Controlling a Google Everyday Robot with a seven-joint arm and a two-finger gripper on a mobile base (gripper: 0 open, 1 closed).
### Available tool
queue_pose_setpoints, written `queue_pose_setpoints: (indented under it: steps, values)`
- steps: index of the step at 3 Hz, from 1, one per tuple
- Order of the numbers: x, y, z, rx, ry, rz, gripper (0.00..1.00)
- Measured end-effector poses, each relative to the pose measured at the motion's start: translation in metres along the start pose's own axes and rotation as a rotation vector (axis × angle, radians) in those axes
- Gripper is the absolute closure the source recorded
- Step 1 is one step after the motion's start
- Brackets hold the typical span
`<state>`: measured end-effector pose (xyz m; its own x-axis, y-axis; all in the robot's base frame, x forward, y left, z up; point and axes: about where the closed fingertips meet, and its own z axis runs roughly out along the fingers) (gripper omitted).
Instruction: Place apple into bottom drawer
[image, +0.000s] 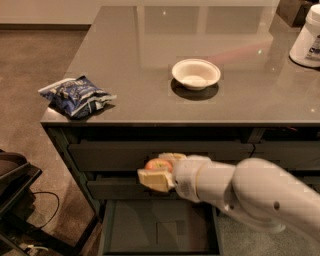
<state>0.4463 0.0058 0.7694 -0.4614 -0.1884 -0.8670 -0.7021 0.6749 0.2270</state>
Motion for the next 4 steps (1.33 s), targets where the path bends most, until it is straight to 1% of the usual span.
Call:
queue_pose_setpoints:
  steps: [1,2,3,4]
  values:
    - [0.051,-0.026,0.006,0.051,-0.046,0.077,1.0]
    - [0.06,-0.035,0.01,0.053,-0.061,0.116,1.0]
    - [0.06,-0.034,0.01,0.053,-0.06,0.113,1.0]
    - [0.064,-0.03,0.016,0.06,-0.086,0.138,1.0]
